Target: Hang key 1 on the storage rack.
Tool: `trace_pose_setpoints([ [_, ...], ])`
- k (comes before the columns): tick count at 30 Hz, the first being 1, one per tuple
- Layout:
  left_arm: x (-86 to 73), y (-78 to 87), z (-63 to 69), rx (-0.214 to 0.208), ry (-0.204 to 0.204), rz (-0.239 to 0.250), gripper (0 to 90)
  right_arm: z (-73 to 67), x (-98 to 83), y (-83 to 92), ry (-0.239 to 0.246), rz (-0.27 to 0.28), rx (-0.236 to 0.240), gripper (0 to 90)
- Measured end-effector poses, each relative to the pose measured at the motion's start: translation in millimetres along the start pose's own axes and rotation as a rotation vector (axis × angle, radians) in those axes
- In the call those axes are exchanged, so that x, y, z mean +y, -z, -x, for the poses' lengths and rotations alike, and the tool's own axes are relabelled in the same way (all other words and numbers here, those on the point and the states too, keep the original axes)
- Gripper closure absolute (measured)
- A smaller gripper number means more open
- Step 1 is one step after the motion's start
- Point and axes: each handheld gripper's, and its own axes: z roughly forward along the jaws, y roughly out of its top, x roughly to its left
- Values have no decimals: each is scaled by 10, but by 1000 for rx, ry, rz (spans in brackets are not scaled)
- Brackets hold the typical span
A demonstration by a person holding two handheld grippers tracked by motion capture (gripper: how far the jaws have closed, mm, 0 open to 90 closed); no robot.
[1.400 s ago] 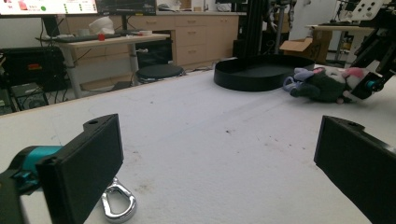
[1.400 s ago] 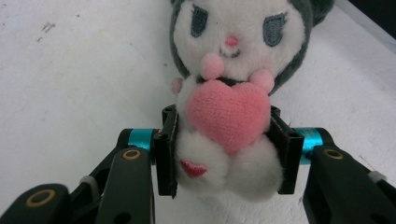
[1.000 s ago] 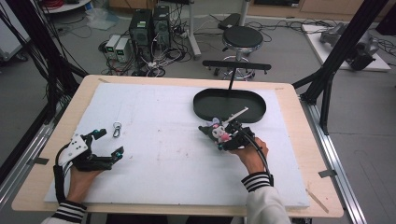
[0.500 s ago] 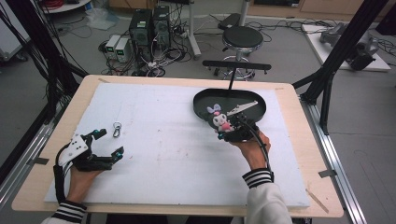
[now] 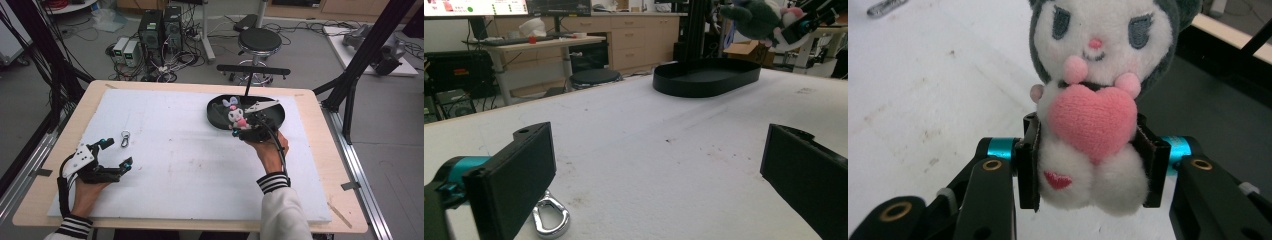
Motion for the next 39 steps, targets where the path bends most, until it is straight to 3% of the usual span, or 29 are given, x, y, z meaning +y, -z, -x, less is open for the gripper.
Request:
trace_pose_setpoints([
  [19,-1,3,-4,-4,3,1,17,86,413,50,-16,110,-16,558],
  [39,-1,2,-3,-3,3,2,17,239,756,23,-54,146,-29,558],
])
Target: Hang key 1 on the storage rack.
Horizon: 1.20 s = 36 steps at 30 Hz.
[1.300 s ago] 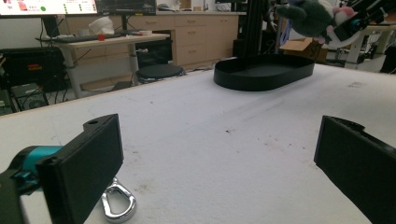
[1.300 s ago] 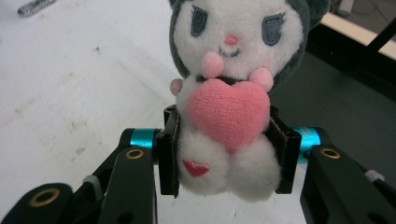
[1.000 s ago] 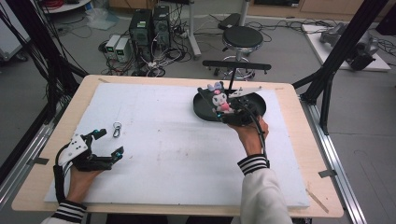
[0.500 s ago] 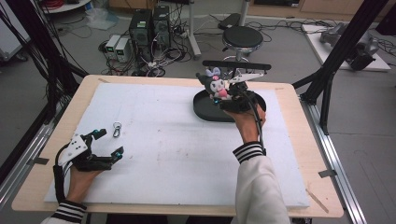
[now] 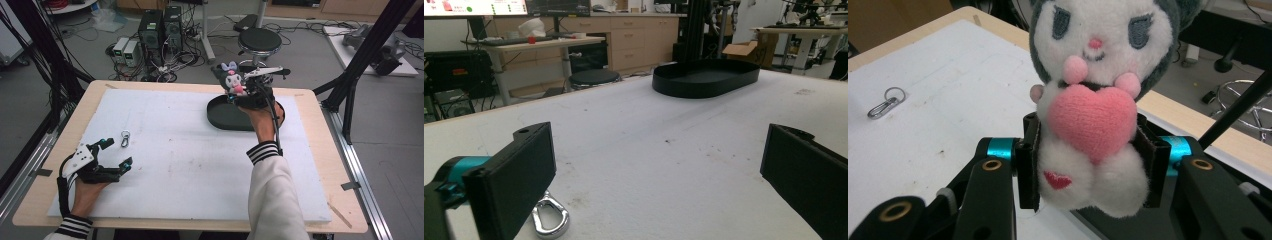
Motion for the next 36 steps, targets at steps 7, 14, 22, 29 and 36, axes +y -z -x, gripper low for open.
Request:
trace_pose_setpoints([
  [7,0,1,-4,-1,0,-1,17,45,37,-36,-10,2,-3,557],
  [14,0,1,-5,-2,1,-1,17,78,81,-80,-9,3,-10,557],
  [22,0,0,-8,-2,0,0,17,125,77,-140,-31,-2,-17,557],
  [29,0,-1,-7,0,2,1,17,166,68,-166,-44,11,-21,556],
  [36,0,0,-7,-1,0,0,17,201,50,-182,-56,2,-27,555],
])
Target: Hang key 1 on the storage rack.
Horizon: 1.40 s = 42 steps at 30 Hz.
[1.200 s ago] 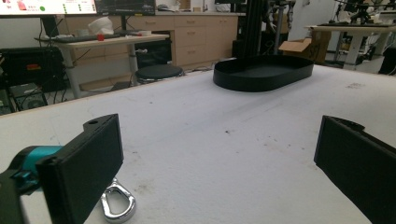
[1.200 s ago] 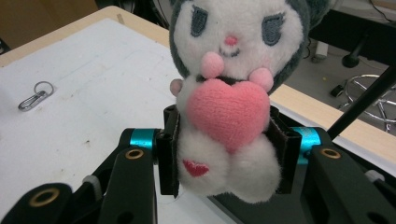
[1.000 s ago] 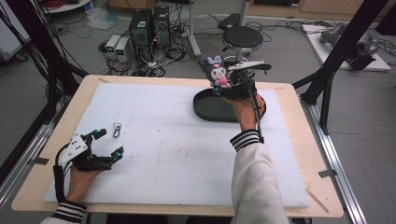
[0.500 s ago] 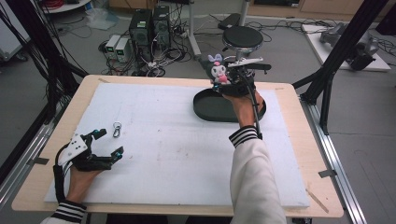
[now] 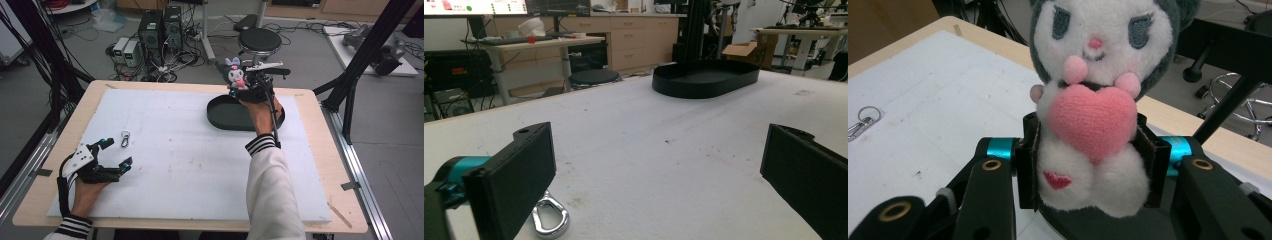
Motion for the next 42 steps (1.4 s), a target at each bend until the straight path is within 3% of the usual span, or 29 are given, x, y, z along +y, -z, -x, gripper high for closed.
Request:
trace_pose_setpoints([
  [13,0,0,3,0,1,0,17,68,-65,-24,-5,-50,-7,554],
  [31,0,0,2,-1,1,0,17,34,-111,-127,26,-137,-2,553],
  [42,0,0,1,-1,0,0,17,50,-152,-201,10,-164,5,553],
])
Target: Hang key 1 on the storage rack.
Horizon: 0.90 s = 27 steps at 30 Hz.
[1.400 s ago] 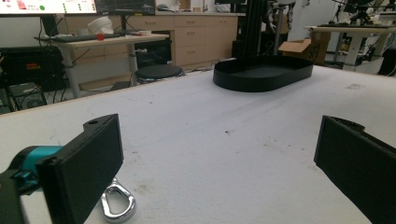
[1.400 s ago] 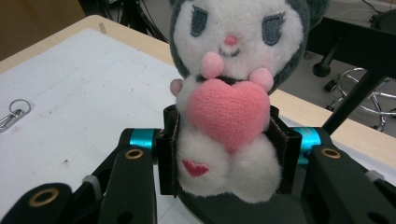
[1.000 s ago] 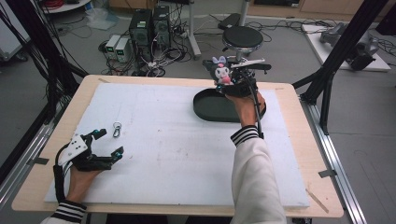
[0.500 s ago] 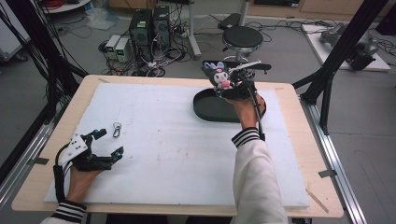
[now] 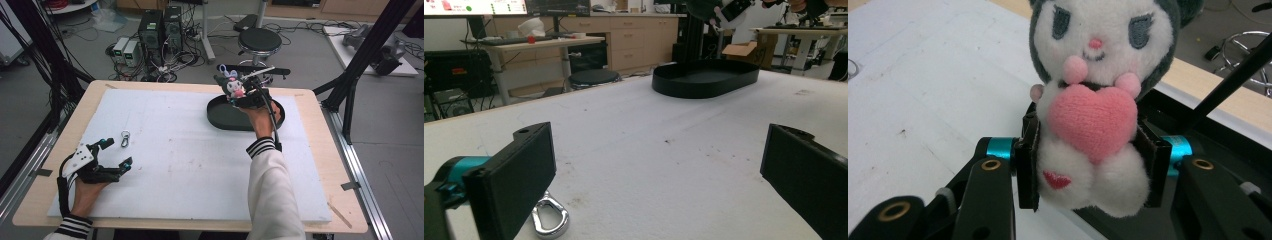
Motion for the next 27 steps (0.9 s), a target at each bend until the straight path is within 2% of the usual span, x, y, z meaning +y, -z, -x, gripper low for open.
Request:
trace_pose_setpoints([
  [27,-1,0,3,0,1,-1,17,91,-60,-254,-28,-37,8,553],
])
